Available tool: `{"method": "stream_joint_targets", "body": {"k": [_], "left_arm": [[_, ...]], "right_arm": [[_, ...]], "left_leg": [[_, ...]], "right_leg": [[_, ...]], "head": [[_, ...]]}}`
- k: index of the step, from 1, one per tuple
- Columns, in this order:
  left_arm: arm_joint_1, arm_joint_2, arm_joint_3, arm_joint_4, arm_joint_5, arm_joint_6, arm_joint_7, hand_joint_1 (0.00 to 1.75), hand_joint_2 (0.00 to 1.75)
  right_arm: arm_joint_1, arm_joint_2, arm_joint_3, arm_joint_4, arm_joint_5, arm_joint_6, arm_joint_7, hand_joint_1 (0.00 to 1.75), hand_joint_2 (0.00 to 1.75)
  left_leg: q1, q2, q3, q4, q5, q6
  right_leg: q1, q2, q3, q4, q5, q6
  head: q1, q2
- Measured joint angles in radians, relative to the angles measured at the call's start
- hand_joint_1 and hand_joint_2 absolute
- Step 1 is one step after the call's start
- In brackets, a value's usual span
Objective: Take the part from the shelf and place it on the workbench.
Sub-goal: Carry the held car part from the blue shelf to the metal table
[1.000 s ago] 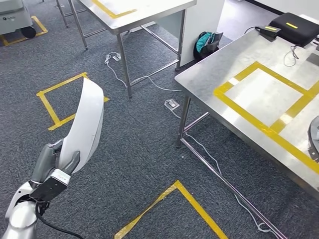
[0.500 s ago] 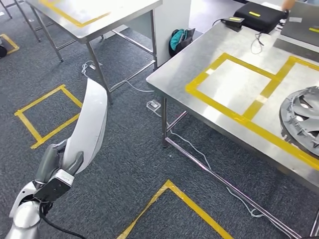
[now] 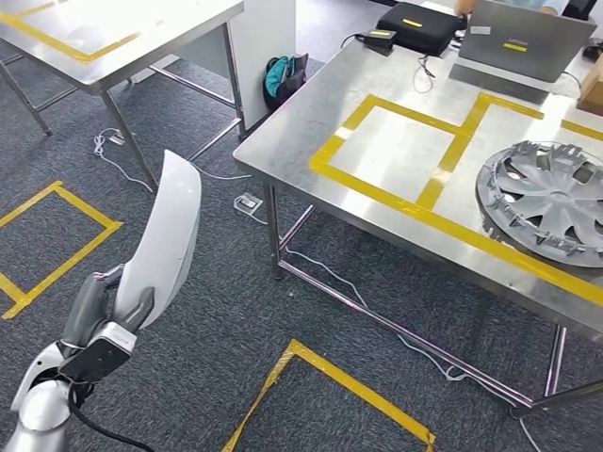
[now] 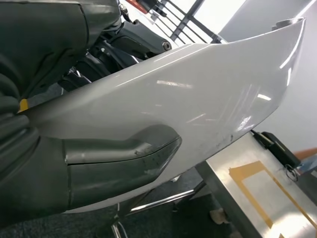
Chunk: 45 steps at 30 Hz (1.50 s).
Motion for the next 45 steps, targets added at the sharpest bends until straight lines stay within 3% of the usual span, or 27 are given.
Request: {"method": "stream_joint_targets", "body": {"k": [2,3,4,5,6,8,10,11,13,15,17,18,19,20,22,24,26,28,29,31,33,35,36,38,40,43,45], "left_arm": [[0.003,0.004,0.000,0.000,0.000,-0.006,0.001,1.75,1.75],[0.003,0.006,0.000,0.000,-0.001,-0.010,0.001,1.75,1.75],[0.003,0.007,-0.001,0.000,-0.003,-0.015,0.002,1.75,1.75],[0.001,0.009,-0.002,0.000,-0.005,-0.020,0.002,1.75,1.75],[-0.002,0.010,-0.004,0.000,-0.008,-0.024,0.003,1.75,1.75],[-0.011,0.014,-0.009,0.000,-0.016,-0.030,0.006,1.75,1.75],[-0.021,0.020,-0.013,0.000,-0.022,-0.033,0.009,1.75,1.75],[-0.026,0.023,-0.014,0.000,-0.025,-0.034,0.011,1.75,1.75],[-0.034,0.026,-0.018,0.000,-0.027,-0.035,0.015,1.75,1.75],[-0.040,0.028,-0.022,0.000,-0.029,-0.036,0.017,1.75,1.75],[-0.042,0.034,-0.024,0.000,-0.031,-0.037,0.020,1.75,1.75],[-0.043,0.036,-0.025,0.001,-0.033,-0.038,0.021,1.75,1.75],[-0.046,0.038,-0.027,0.001,-0.036,-0.039,0.024,1.75,1.75],[-0.049,0.039,-0.030,0.001,-0.039,-0.042,0.029,1.75,1.75],[-0.061,0.040,-0.036,0.001,-0.042,-0.046,0.041,1.75,1.75],[-0.075,0.041,-0.040,0.001,-0.042,-0.049,0.056,1.75,1.75],[-0.086,0.043,-0.043,0.001,-0.043,-0.053,0.073,1.75,1.75],[-0.093,0.043,-0.049,0.002,-0.043,-0.056,0.084,1.75,1.75],[-0.097,0.043,-0.054,0.002,-0.043,-0.057,0.088,1.75,1.75],[-0.106,0.044,-0.063,0.002,-0.044,-0.060,0.096,1.75,1.75],[-0.109,0.046,-0.068,0.003,-0.045,-0.063,0.107,1.75,1.75],[-0.111,0.047,-0.074,0.006,-0.045,-0.065,0.117,1.75,1.75],[-0.113,0.047,-0.079,0.008,-0.046,-0.065,0.121,1.75,1.75],[-0.120,0.047,-0.086,0.011,-0.048,-0.065,0.127,1.75,1.75],[-0.128,0.048,-0.091,0.013,-0.049,-0.065,0.130,1.75,1.75],[-0.136,0.050,-0.093,0.014,-0.049,-0.065,0.130,1.75,1.75],[-0.139,0.050,-0.095,0.015,-0.049,-0.065,0.130,1.75,1.75]], "right_arm": [[-0.004,0.000,0.002,0.003,0.007,0.000,-0.002,0.00,0.00],[-0.005,0.000,0.004,0.004,0.013,0.004,0.000,0.00,0.00],[-0.005,0.000,0.005,0.004,0.020,0.008,0.002,0.00,0.00],[-0.005,0.000,0.006,0.005,0.027,0.013,0.004,0.00,0.00],[-0.004,0.000,0.006,0.005,0.034,0.017,0.005,0.00,0.00],[-0.006,0.000,0.006,0.005,0.046,0.022,0.004,0.00,0.00],[-0.010,0.000,0.006,0.007,0.054,0.021,-0.003,0.00,0.00],[-0.012,0.000,0.007,0.009,0.056,0.020,-0.006,0.00,0.00],[-0.013,0.000,0.007,0.011,0.058,0.018,-0.009,0.00,0.00],[-0.013,0.000,0.007,0.012,0.058,0.018,-0.010,0.00,0.00],[-0.015,0.000,0.007,0.012,0.060,0.020,-0.011,0.00,0.00],[-0.017,0.000,0.007,0.012,0.063,0.022,-0.011,0.00,0.00],[-0.017,0.000,0.007,0.012,0.065,0.024,-0.010,0.00,0.00],[-0.018,0.000,0.007,0.012,0.068,0.027,-0.009,0.00,0.00],[-0.018,0.000,0.006,0.012,0.072,0.033,-0.007,0.00,0.00],[-0.018,0.000,0.005,0.012,0.076,0.040,-0.004,0.00,0.00],[-0.018,0.000,0.005,0.012,0.081,0.047,-0.002,0.00,0.00],[-0.014,0.000,0.003,0.012,0.087,0.050,-0.002,0.00,0.00],[-0.012,0.000,0.001,0.012,0.091,0.052,-0.003,0.00,0.00],[-0.014,-0.001,-0.003,0.012,0.108,0.060,-0.014,0.00,0.00],[-0.023,-0.008,-0.011,0.018,0.138,0.075,-0.036,0.00,0.00],[-0.031,-0.018,-0.024,0.030,0.167,0.086,-0.057,0.00,0.00],[-0.034,-0.023,-0.030,0.036,0.178,0.090,-0.066,0.00,0.00],[-0.036,-0.031,-0.041,0.046,0.193,0.093,-0.078,0.00,0.00],[-0.040,-0.036,-0.050,0.055,0.200,0.095,-0.086,0.00,0.00],[-0.046,-0.039,-0.061,0.066,0.203,0.097,-0.090,0.00,0.00],[-0.049,-0.041,-0.066,0.071,0.203,0.097,-0.091,0.00,0.00]], "left_leg": [[-0.003,0.023,0.000,-0.001,-0.001,0.009],[-0.004,0.035,0.000,-0.001,-0.002,0.011],[-0.006,0.047,0.001,-0.001,-0.003,0.012],[-0.006,0.058,0.002,0.000,-0.004,0.012],[-0.007,0.069,0.004,0.000,-0.005,0.011],[-0.009,0.087,0.010,0.001,-0.009,0.005],[-0.015,0.102,0.015,0.003,-0.013,-0.005],[-0.018,0.109,0.016,0.002,-0.013,-0.010],[-0.015,0.121,0.019,0.000,-0.013,-0.022],[-0.011,0.093,0.007,0.029,-0.038,-0.034],[-0.009,0.046,-0.042,0.138,-0.100,-0.040],[-0.008,0.035,-0.077,0.210,-0.130,-0.041],[-0.008,0.031,-0.105,0.265,-0.146,-0.042],[-0.008,0.029,-0.119,0.287,-0.142,-0.041],[-0.007,0.021,-0.091,0.216,-0.081,-0.037],[0.000,-0.019,-0.028,0.078,-0.021,-0.033],[0.003,-0.051,0.003,0.008,-0.007,-0.028],[0.000,-0.038,0.004,0.002,-0.007,-0.016],[0.001,-0.028,0.005,-0.001,-0.005,-0.008],[0.003,-0.003,0.008,-0.007,-0.002,0.006],[-0.002,0.022,0.008,-0.006,-0.004,0.012],[-0.006,0.046,0.009,-0.006,-0.006,0.015],[-0.007,0.054,0.011,-0.006,-0.007,0.014],[-0.008,0.067,0.018,-0.005,-0.012,0.011],[-0.013,0.076,0.023,-0.004,-0.017,0.003],[-0.016,0.083,0.025,-0.006,-0.016,-0.010],[-0.013,0.073,0.020,0.008,-0.029,-0.021]], "right_leg": [[0.001,-0.056,-0.056,0.124,-0.068,0.006],[0.001,-0.069,-0.088,0.194,-0.098,0.008],[0.000,-0.074,-0.108,0.239,-0.113,0.009],[-0.001,-0.076,-0.109,0.247,-0.108,0.010],[-0.001,-0.080,-0.088,0.211,-0.085,0.010],[0.001,-0.113,-0.008,0.068,-0.025,0.008],[0.002,-0.141,0.046,-0.027,0.005,0.001],[0.004,-0.141,0.050,-0.037,0.006,-0.004],[0.003,-0.118,0.046,-0.038,0.012,-0.017],[-0.001,-0.097,0.046,-0.043,0.018,-0.030],[-0.004,-0.074,0.046,-0.044,0.021,-0.038],[-0.004,-0.062,0.045,-0.044,0.021,-0.040],[-0.003,-0.048,0.045,-0.044,0.021,-0.041],[-0.003,-0.035,0.045,-0.044,0.021,-0.041],[-0.004,-0.009,0.047,-0.044,0.023,-0.039],[-0.004,0.015,0.044,-0.042,0.024,-0.032],[-0.004,0.037,0.036,-0.043,0.029,-0.020],[-0.008,0.056,0.027,-0.051,0.035,-0.005],[-0.007,0.047,0.022,-0.048,0.033,0.001],[-0.003,-0.005,-0.010,0.011,-0.002,0.009],[-0.001,-0.062,-0.076,0.146,-0.068,0.012],[-0.002,-0.076,-0.122,0.242,-0.096,0.013],[-0.002,-0.077,-0.115,0.231,-0.081,0.013],[-0.001,-0.086,-0.043,0.103,-0.015,0.009],[0.002,-0.100,0.027,-0.018,0.024,0.002],[0.007,-0.096,0.041,-0.045,0.026,-0.013],[0.003,-0.088,0.042,-0.048,0.028,-0.025]], "head": [[0.006,0.000],[0.007,0.000],[0.007,0.000],[0.007,0.000],[0.007,0.000],[0.008,0.000],[0.007,0.000],[0.006,0.000],[0.006,0.000],[0.004,0.000],[0.001,0.000],[0.000,0.000],[0.000,0.000],[0.000,0.000],[0.000,0.000],[0.000,0.000],[0.000,0.000],[0.000,0.000],[0.002,0.000],[0.008,0.000],[0.013,0.000],[0.013,0.000],[0.013,0.000],[0.013,0.000],[0.012,0.000],[0.011,0.000],[0.010,0.000]]}}
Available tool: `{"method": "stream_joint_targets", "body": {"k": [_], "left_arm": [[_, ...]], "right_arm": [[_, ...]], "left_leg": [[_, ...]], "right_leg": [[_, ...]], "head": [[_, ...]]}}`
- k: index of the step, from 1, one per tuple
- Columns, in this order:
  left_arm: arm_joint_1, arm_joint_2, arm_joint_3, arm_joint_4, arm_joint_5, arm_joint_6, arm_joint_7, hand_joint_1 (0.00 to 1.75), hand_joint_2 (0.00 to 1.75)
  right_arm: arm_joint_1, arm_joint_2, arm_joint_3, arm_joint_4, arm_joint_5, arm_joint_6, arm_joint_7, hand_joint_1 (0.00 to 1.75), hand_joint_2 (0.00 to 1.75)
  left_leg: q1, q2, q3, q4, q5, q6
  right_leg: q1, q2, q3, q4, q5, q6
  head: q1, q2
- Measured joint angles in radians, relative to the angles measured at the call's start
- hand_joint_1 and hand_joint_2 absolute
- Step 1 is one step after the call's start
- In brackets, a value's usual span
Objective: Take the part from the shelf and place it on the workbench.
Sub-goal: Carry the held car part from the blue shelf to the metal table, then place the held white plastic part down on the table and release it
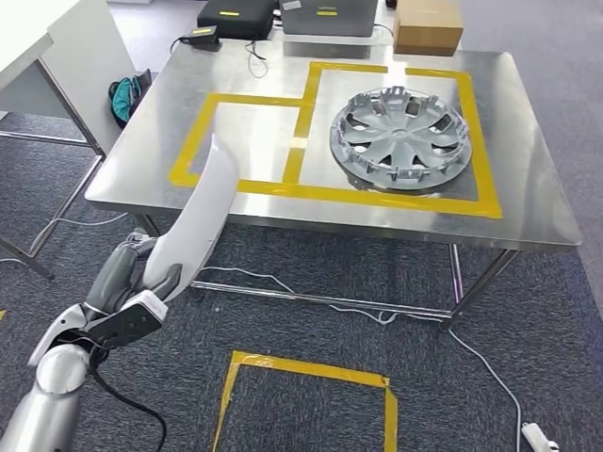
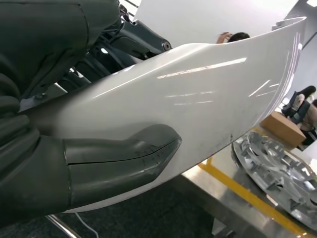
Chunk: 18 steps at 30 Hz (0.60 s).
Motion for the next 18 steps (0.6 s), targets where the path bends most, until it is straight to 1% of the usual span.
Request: {"method": "stream_joint_targets", "body": {"k": [1,2,3,4,5,6,7,8,9,10,11,12,13,15,16,17,18], "left_arm": [[-0.001,0.001,-0.001,0.000,0.000,0.000,0.000,1.75,1.75],[-0.001,0.002,-0.001,0.001,0.000,0.000,0.000,1.75,1.75],[-0.001,0.004,-0.002,0.002,0.000,0.000,0.000,1.75,1.75],[0.000,0.005,-0.002,0.004,0.000,0.000,0.000,1.75,1.75],[0.001,0.006,-0.002,0.006,0.000,0.000,0.000,1.75,1.75],[0.001,0.006,-0.002,0.008,0.000,0.000,0.002,1.75,1.75],[0.000,0.007,-0.003,0.010,-0.001,0.000,0.006,1.75,1.75],[-0.001,0.007,-0.003,0.011,-0.001,0.000,0.011,1.75,1.75],[-0.003,0.007,-0.004,0.012,-0.001,0.001,0.019,1.75,1.75],[-0.006,0.007,-0.004,0.013,-0.002,0.002,0.027,1.75,1.75],[-0.008,0.006,-0.005,0.014,-0.002,0.003,0.035,1.75,1.75],[-0.010,0.006,-0.005,0.015,-0.002,0.004,0.044,1.75,1.75],[-0.011,0.005,-0.006,0.017,-0.002,0.006,0.051,1.75,1.75],[-0.014,0.002,-0.006,0.020,-0.003,0.009,0.061,1.75,1.75],[-0.016,0.000,-0.006,0.020,-0.004,0.011,0.065,1.75,1.75],[-0.018,-0.002,-0.006,0.021,-0.005,0.013,0.069,1.75,1.75],[-0.019,-0.003,-0.007,0.022,-0.006,0.014,0.072,1.75,1.75]], "right_arm": [[-0.003,-0.001,-0.001,0.001,0.000,0.000,0.000,0.00,0.00],[-0.005,-0.001,-0.002,0.002,0.000,0.000,-0.001,0.00,0.00],[-0.007,-0.002,-0.003,0.004,0.000,0.000,-0.001,0.00,0.00],[-0.008,-0.002,-0.003,0.006,0.000,0.000,-0.001,0.00,0.00],[-0.008,-0.002,-0.003,0.008,0.001,0.001,-0.001,0.00,0.00],[-0.009,-0.002,-0.004,0.011,0.004,0.001,-0.002,0.00,0.00],[-0.009,-0.003,-0.005,0.013,0.008,0.002,-0.004,0.00,0.00],[-0.009,-0.003,-0.005,0.016,0.014,0.003,-0.006,0.00,0.00],[-0.010,-0.003,-0.007,0.018,0.020,0.005,-0.009,0.00,0.00],[-0.011,-0.004,-0.009,0.020,0.026,0.006,-0.012,0.00,0.00],[-0.013,-0.004,-0.011,0.022,0.031,0.007,-0.016,0.00,0.00],[-0.014,-0.005,-0.014,0.024,0.036,0.008,-0.019,0.00,0.00],[-0.015,-0.005,-0.018,0.026,0.041,0.009,-0.021,0.00,0.00],[-0.016,-0.006,-0.024,0.029,0.051,0.011,-0.025,0.00,0.00],[-0.017,-0.006,-0.027,0.031,0.055,0.012,-0.027,0.00,0.00],[-0.018,-0.006,-0.029,0.032,0.059,0.012,-0.027,0.00,0.00],[-0.020,-0.006,-0.031,0.033,0.063,0.014,-0.028,0.00,0.00]], "left_leg": [[0.001,-0.012,-0.014,0.032,-0.021,-0.005],[0.002,-0.026,-0.039,0.085,-0.051,-0.009],[0.003,-0.036,-0.073,0.154,-0.083,-0.011],[0.004,-0.041,-0.107,0.220,-0.107,-0.013],[0.004,-0.042,-0.131,0.262,-0.114,-0.013],[0.004,-0.043,-0.139,0.268,-0.101,-0.013],[0.004,-0.043,-0.127,0.235,-0.071,-0.011],[0.005,-0.044,-0.098,0.171,-0.031,-0.009],[0.005,-0.046,-0.064,0.100,-0.001,-0.008],[0.005,-0.048,-0.037,0.042,0.020,-0.005],[0.004,-0.050,-0.021,0.005,0.027,-0.001],[0.002,-0.052,-0.017,-0.009,0.025,0.005],[0.001,-0.053,-0.018,-0.011,0.027,0.011],[0.002,-0.051,-0.017,-0.014,0.030,0.024],[0.004,-0.050,-0.016,-0.015,0.031,0.031],[0.005,-0.049,-0.015,-0.016,0.031,0.035],[0.005,-0.048,-0.014,-0.016,0.030,0.039]], "right_leg": [[-0.003,0.005,0.001,-0.002,0.002,-0.005],[-0.005,0.009,0.001,-0.003,0.003,-0.009],[-0.005,0.014,0.001,-0.003,0.003,-0.012],[-0.005,0.019,0.000,-0.003,0.003,-0.013],[-0.005,0.025,0.000,-0.003,0.003,-0.014],[-0.005,0.029,0.000,-0.002,0.003,-0.014],[-0.005,0.034,0.001,-0.002,0.003,-0.014],[-0.005,0.039,0.002,-0.002,0.003,-0.012],[-0.005,0.043,0.002,-0.002,0.003,-0.009],[-0.003,0.046,0.001,-0.001,0.003,-0.004],[-0.002,0.048,0.000,-0.002,0.003,0.001],[-0.001,0.049,-0.001,-0.004,0.004,0.007],[-0.002,0.050,-0.001,-0.007,0.005,0.013],[-0.004,0.044,-0.007,-0.003,0.001,0.025],[-0.004,0.036,-0.019,0.021,-0.014,0.030],[-0.004,0.028,-0.043,0.068,-0.039,0.034],[-0.004,0.020,-0.077,0.138,-0.071,0.037]], "head": [[-0.001,0.000],[-0.003,0.000],[-0.005,0.000],[-0.005,0.000],[-0.005,0.000],[-0.005,0.000],[-0.005,0.000],[-0.005,0.000],[-0.005,0.000],[-0.004,0.000],[-0.004,0.000],[-0.003,0.000],[-0.003,0.000],[-0.003,0.000],[0.000,0.000],[0.001,0.000],[0.003,0.000]]}}
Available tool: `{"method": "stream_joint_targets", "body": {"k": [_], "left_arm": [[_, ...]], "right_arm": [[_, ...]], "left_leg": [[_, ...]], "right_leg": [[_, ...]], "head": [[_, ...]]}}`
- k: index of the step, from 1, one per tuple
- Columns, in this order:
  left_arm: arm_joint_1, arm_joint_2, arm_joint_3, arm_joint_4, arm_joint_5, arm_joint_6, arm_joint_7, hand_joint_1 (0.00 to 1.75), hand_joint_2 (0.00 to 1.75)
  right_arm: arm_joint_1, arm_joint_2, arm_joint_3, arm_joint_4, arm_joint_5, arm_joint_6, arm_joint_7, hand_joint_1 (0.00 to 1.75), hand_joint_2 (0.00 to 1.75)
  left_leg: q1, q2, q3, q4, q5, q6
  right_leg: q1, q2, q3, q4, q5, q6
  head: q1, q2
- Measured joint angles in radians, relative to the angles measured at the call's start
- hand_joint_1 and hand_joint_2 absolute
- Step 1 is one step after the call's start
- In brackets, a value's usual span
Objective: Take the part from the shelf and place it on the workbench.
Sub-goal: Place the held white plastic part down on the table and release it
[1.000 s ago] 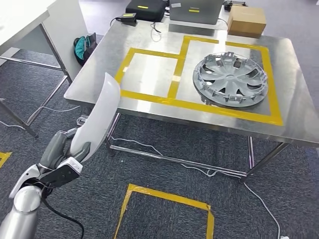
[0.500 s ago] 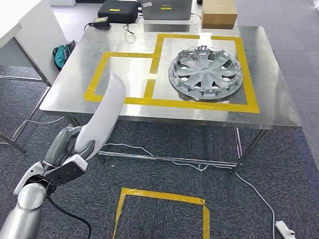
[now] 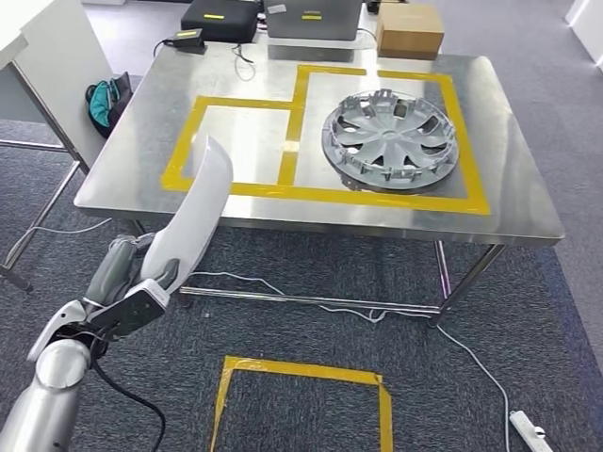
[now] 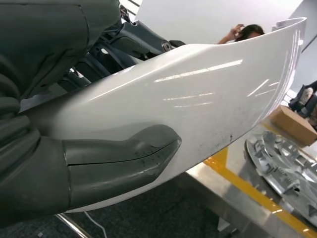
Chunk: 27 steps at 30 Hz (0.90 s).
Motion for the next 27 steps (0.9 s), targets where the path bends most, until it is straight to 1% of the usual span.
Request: {"method": "stream_joint_targets", "body": {"k": [1,2,3,4,5,6,7,8,9,10,12,13,14,15,16,17,18,19,20,21,22,23,24,25,27], "left_arm": [[0.000,-0.001,0.000,0.002,-0.002,0.001,0.003,1.75,1.75],[0.000,-0.002,-0.001,0.005,-0.004,0.002,0.004,1.75,1.75],[0.000,-0.003,-0.002,0.009,-0.005,0.003,0.007,1.75,1.75],[0.000,-0.005,-0.003,0.011,-0.006,0.003,0.010,1.75,1.75],[-0.001,-0.006,-0.004,0.013,-0.007,0.003,0.014,1.75,1.75],[-0.002,-0.006,-0.005,0.015,-0.007,0.004,0.016,1.75,1.75],[-0.003,-0.007,-0.006,0.017,-0.008,0.004,0.018,1.75,1.75],[-0.006,-0.007,-0.007,0.018,-0.008,0.005,0.018,1.75,1.75],[-0.009,-0.007,-0.007,0.020,-0.008,0.005,0.018,1.75,1.75],[-0.011,-0.008,-0.008,0.021,-0.009,0.005,0.019,1.75,1.75],[-0.016,-0.009,-0.009,0.023,-0.010,0.005,0.019,1.75,1.75],[-0.020,-0.009,-0.010,0.023,-0.011,0.005,0.020,1.75,1.75],[-0.024,-0.009,-0.010,0.024,-0.011,0.005,0.020,1.75,1.75],[-0.027,-0.009,-0.011,0.025,-0.011,0.005,0.022,1.75,1.75],[-0.029,-0.008,-0.011,0.026,-0.011,0.005,0.024,1.75,1.75],[-0.030,-0.008,-0.011,0.029,-0.011,0.005,0.027,1.75,1.75],[-0.030,-0.008,-0.011,0.031,-0.011,0.005,0.029,1.75,1.75],[-0.030,-0.008,-0.011,0.033,-0.012,0.005,0.031,1.75,1.75],[-0.031,-0.008,-0.011,0.035,-0.012,0.005,0.033,1.75,1.75],[-0.033,-0.008,-0.011,0.036,-0.012,0.005,0.033,1.75,1.75],[-0.034,-0.008,-0.011,0.037,-0.012,0.005,0.033,1.75,1.75],[-0.036,-0.008,-0.011,0.038,-0.012,0.005,0.033,1.75,1.75],[-0.037,-0.009,-0.011,0.039,-0.013,0.005,0.033,1.75,1.75],[-0.038,-0.009,-0.011,0.039,-0.013,0.005,0.033,1.75,1.75],[-0.039,-0.009,-0.011,0.040,-0.014,0.005,0.033,1.75,1.75]], "right_arm": [[-0.002,0.000,-0.003,0.002,0.004,0.001,-0.001,0.00,0.00],[-0.003,0.000,-0.006,0.004,0.007,0.003,-0.002,0.00,0.00],[-0.004,0.000,-0.010,0.007,0.009,0.004,-0.004,0.00,0.00],[-0.004,0.000,-0.013,0.008,0.012,0.006,-0.007,0.00,0.00],[-0.005,-0.001,-0.017,0.009,0.015,0.007,-0.009,0.00,0.00],[-0.006,-0.002,-0.021,0.010,0.017,0.008,-0.011,0.00,0.00],[-0.009,-0.003,-0.023,0.012,0.020,0.008,-0.013,0.00,0.00],[-0.012,-0.003,-0.026,0.014,0.023,0.009,-0.015,0.00,0.00],[-0.015,-0.003,-0.029,0.015,0.025,0.009,-0.016,0.00,0.00],[-0.018,-0.003,-0.031,0.017,0.028,0.009,-0.018,0.00,0.00],[-0.020,-0.004,-0.037,0.019,0.034,0.009,-0.021,0.00,0.00],[-0.021,-0.004,-0.040,0.020,0.036,0.009,-0.023,0.00,0.00],[-0.023,-0.005,-0.042,0.021,0.039,0.009,-0.024,0.00,0.00],[-0.024,-0.005,-0.044,0.022,0.041,0.009,-0.026,0.00,0.00],[-0.025,-0.006,-0.045,0.023,0.043,0.010,-0.027,0.00,0.00],[-0.026,-0.006,-0.047,0.025,0.045,0.010,-0.028,0.00,0.00],[-0.026,-0.006,-0.048,0.027,0.046,0.011,-0.029,0.00,0.00],[-0.026,-0.006,-0.049,0.029,0.047,0.011,-0.029,0.00,0.00],[-0.027,-0.006,-0.049,0.030,0.048,0.011,-0.029,0.00,0.00],[-0.027,-0.006,-0.050,0.032,0.049,0.011,-0.029,0.00,0.00],[-0.028,-0.006,-0.051,0.032,0.049,0.012,-0.030,0.00,0.00],[-0.029,-0.007,-0.053,0.033,0.049,0.012,-0.030,0.00,0.00],[-0.030,-0.008,-0.054,0.033,0.050,0.012,-0.030,0.00,0.00],[-0.030,-0.008,-0.055,0.034,0.050,0.012,-0.030,0.00,0.00],[-0.031,-0.008,-0.055,0.034,0.051,0.012,-0.030,0.00,0.00]], "left_leg": [[-0.001,0.001,0.000,0.000,-0.001,0.003],[-0.002,0.002,0.001,0.001,-0.002,0.004],[-0.002,0.002,0.003,0.001,-0.004,0.005],[-0.002,0.003,0.007,0.001,-0.007,0.004],[-0.002,0.002,0.012,0.001,-0.010,0.003],[-0.002,0.002,0.018,0.001,-0.015,0.000],[-0.004,0.002,0.022,0.002,-0.019,-0.005],[-0.006,0.002,0.024,0.003,-0.023,-0.009],[-0.008,0.003,0.025,0.003,-0.024,-0.014],[-0.008,0.003,0.025,0.001,-0.025,-0.019],[-0.006,0.004,0.025,0.003,-0.031,-0.030],[-0.005,0.003,0.016,0.023,-0.043,-0.036],[-0.004,0.002,-0.004,0.063,-0.065,-0.041],[-0.003,0.002,-0.037,0.126,-0.093,-0.046],[-0.003,0.001,-0.078,0.199,-0.122,-0.049],[-0.002,0.001,-0.116,0.261,-0.140,-0.050],[-0.002,0.001,-0.142,0.295,-0.137,-0.051],[-0.001,0.001,-0.147,0.287,-0.112,-0.051],[0.000,0.001,-0.132,0.240,-0.069,-0.050],[0.000,0.001,-0.105,0.170,-0.021,-0.049],[0.000,0.001,-0.075,0.101,0.011,-0.048],[0.000,0.000,-0.053,0.049,0.028,-0.044],[-0.001,-0.001,-0.041,0.022,0.029,-0.039],[-0.002,-0.002,-0.038,0.013,0.022,-0.032],[-0.002,-0.002,-0.035,0.008,0.019,-0.017]], "right_leg": [[0.000,-0.004,-0.039,0.076,-0.030,0.002],[0.000,-0.006,-0.070,0.134,-0.046,0.002],[0.000,-0.006,-0.085,0.159,-0.043,0.002],[0.000,-0.006,-0.077,0.137,-0.020,0.000],[0.000,-0.007,-0.048,0.075,0.018,-0.002],[0.000,-0.010,-0.010,-0.002,0.053,-0.006],[0.002,-0.012,0.027,-0.071,0.076,-0.009],[0.003,-0.015,0.051,-0.117,0.086,-0.013],[0.005,-0.015,0.062,-0.135,0.084,-0.017],[0.007,-0.013,0.065,-0.137,0.081,-0.021],[0.005,-0.010,0.067,-0.141,0.081,-0.032],[0.003,-0.008,0.070,-0.143,0.080,-0.038],[0.000,-0.007,0.073,-0.145,0.079,-0.044],[0.000,-0.007,0.075,-0.146,0.076,-0.048],[0.000,-0.006,0.077,-0.146,0.074,-0.051],[0.000,-0.004,0.079,-0.146,0.071,-0.053],[0.000,-0.002,0.083,-0.146,0.068,-0.053],[-0.001,0.000,0.089,-0.146,0.064,-0.052],[-0.001,0.002,0.096,-0.146,0.059,-0.050],[-0.001,0.005,0.104,-0.146,0.054,-0.047],[0.000,0.007,0.109,-0.144,0.048,-0.042],[0.002,0.009,0.112,-0.144,0.043,-0.037],[0.004,0.011,0.113,-0.145,0.040,-0.031],[0.005,0.012,0.114,-0.147,0.038,-0.026],[0.003,0.010,0.114,-0.149,0.033,-0.015]], "head": [[0.001,0.000],[0.000,0.000],[0.001,0.000],[0.000,0.000],[0.001,0.000],[0.000,0.000],[0.000,0.000],[0.000,0.000],[-0.001,0.000],[-0.001,0.000],[-0.002,0.000],[-0.003,0.000],[-0.005,0.000],[-0.006,0.000],[-0.007,0.000],[-0.007,0.000],[-0.007,0.000],[-0.007,0.000],[-0.007,0.000],[-0.007,0.000],[-0.008,0.000],[-0.008,0.000],[-0.008,0.000],[-0.008,0.000],[-0.006,0.000]]}}
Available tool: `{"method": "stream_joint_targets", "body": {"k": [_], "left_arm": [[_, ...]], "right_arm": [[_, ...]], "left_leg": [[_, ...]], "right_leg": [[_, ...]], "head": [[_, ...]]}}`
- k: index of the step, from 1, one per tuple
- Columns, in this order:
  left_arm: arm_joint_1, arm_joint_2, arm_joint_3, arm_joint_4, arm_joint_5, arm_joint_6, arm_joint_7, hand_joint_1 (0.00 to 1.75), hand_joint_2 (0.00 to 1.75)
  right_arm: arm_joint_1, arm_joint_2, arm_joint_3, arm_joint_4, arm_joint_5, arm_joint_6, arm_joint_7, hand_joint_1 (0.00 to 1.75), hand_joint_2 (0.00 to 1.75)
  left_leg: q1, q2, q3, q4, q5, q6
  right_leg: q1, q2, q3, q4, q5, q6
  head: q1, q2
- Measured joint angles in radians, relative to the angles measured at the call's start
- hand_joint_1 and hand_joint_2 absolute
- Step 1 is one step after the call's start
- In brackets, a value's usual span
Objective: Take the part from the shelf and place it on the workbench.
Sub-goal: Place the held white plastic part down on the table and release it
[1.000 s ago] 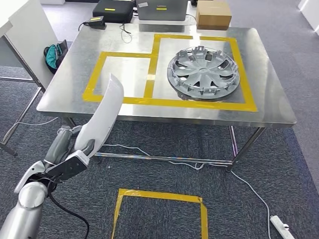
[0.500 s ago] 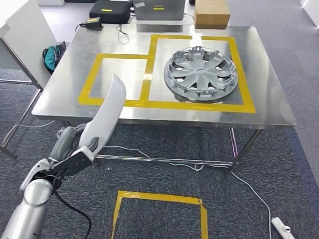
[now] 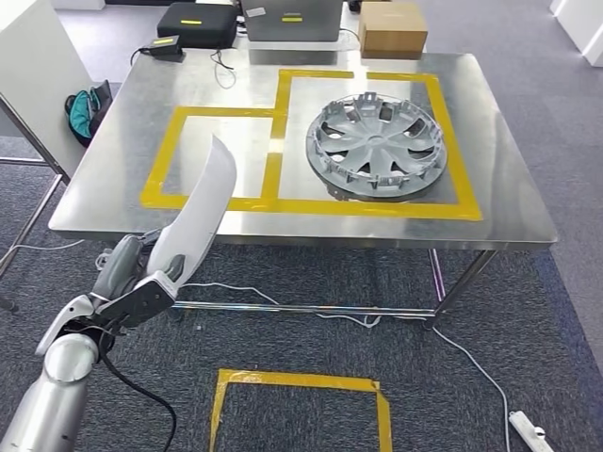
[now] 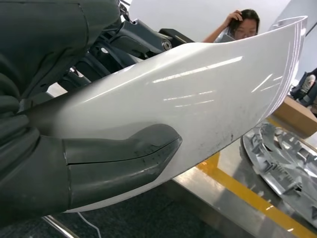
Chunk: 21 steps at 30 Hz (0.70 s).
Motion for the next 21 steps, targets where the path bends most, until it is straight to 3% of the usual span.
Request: {"method": "stream_joint_targets", "body": {"k": [2,5,6,7,8,10,11,12,15,17,18,21], "left_arm": [[-0.001,0.000,0.000,0.000,0.000,0.000,0.000,1.75,1.75],[-0.001,0.000,-0.002,0.003,0.000,0.000,0.000,1.75,1.75],[-0.001,0.000,-0.003,0.005,0.000,0.000,0.000,1.75,1.75],[0.000,0.000,-0.003,0.007,-0.001,0.000,0.001,1.75,1.75],[-0.001,0.000,-0.004,0.008,-0.002,-0.001,0.001,1.75,1.75],[-0.003,0.000,-0.004,0.011,-0.004,-0.001,0.003,1.75,1.75],[-0.005,0.000,-0.004,0.012,-0.005,-0.001,0.003,1.75,1.75],[-0.008,0.000,-0.005,0.014,-0.006,-0.001,0.004,1.75,1.75],[-0.017,0.000,-0.006,0.021,-0.010,-0.002,0.007,1.75,1.75],[-0.027,0.001,-0.010,0.025,-0.014,-0.002,0.010,1.75,1.75],[-0.031,0.002,-0.012,0.026,-0.015,-0.002,0.013,1.75,1.75],[-0.032,0.007,-0.014,0.035,-0.018,-0.002,0.021,1.75,1.75]], "right_arm": [[-0.001,0.000,0.000,0.001,0.000,0.000,0.000,0.00,0.00],[-0.001,0.000,-0.001,0.004,0.001,0.000,0.000,0.00,0.00],[-0.001,0.000,-0.001,0.005,0.002,0.000,-0.001,0.00,0.00],[-0.001,0.000,-0.002,0.006,0.004,0.000,-0.001,0.00,0.00],[-0.001,0.000,-0.004,0.007,0.005,0.000,-0.002,0.00,0.00],[-0.002,-0.001,-0.009,0.008,0.011,0.000,-0.006,0.00,0.00],[-0.004,-0.001,-0.012,0.009,0.015,0.000,-0.009,0.00,0.00],[-0.006,-0.001,-0.015,0.011,0.020,0.000,-0.012,0.00,0.00],[-0.009,-0.003,-0.020,0.018,0.033,-0.001,-0.020,0.00,0.00],[-0.013,-0.006,-0.024,0.022,0.040,-0.002,-0.023,0.00,0.00],[-0.016,-0.006,-0.026,0.024,0.044,-0.004,-0.024,0.00,0.00],[-0.022,-0.008,-0.033,0.031,0.054,-0.007,-0.029,0.00,0.00]], "left_leg": [[0.003,0.001,0.009,-0.004,-0.003,0.014],[0.000,0.002,0.022,-0.004,-0.016,0.025],[-0.001,0.001,0.028,-0.004,-0.021,0.026],[-0.002,0.001,0.036,-0.004,-0.028,0.026],[-0.002,0.000,0.046,-0.004,-0.035,0.025],[-0.004,-0.001,0.067,-0.004,-0.051,0.019],[-0.005,-0.001,0.073,-0.003,-0.058,0.015],[-0.007,-0.001,0.075,-0.003,-0.062,0.011],[-0.006,-0.001,0.077,-0.007,-0.070,-0.005],[-0.005,-0.001,0.065,0.029,-0.092,-0.017],[-0.004,-0.001,0.041,0.075,-0.110,-0.022],[-0.001,-0.001,-0.077,0.251,-0.155,-0.028]], "right_leg": [[-0.001,-0.008,-0.026,0.053,-0.027,0.010],[-0.002,-0.016,-0.143,0.258,-0.100,0.017],[-0.002,-0.016,-0.173,0.299,-0.102,0.017],[-0.001,-0.016,-0.184,0.298,-0.081,0.015],[-0.001,-0.016,-0.173,0.255,-0.041,0.012],[0.001,-0.017,-0.116,0.115,0.044,0.005],[0.003,-0.017,-0.090,0.059,0.065,0.001],[0.004,-0.017,-0.075,0.028,0.070,-0.003],[0.005,-0.014,-0.067,0.015,0.057,-0.015],[0.001,-0.013,-0.055,0.008,0.051,-0.025],[-0.001,-0.013,-0.049,0.006,0.047,-0.030],[-0.002,-0.011,-0.033,0.006,0.031,-0.038]], "head": [[0.004,0.000],[0.008,0.000],[0.007,0.000],[0.008,0.000],[0.008,0.000],[0.008,0.000],[0.007,0.000],[0.006,0.000],[0.004,0.000],[0.000,0.000],[-0.002,0.000],[-0.007,0.000]]}}
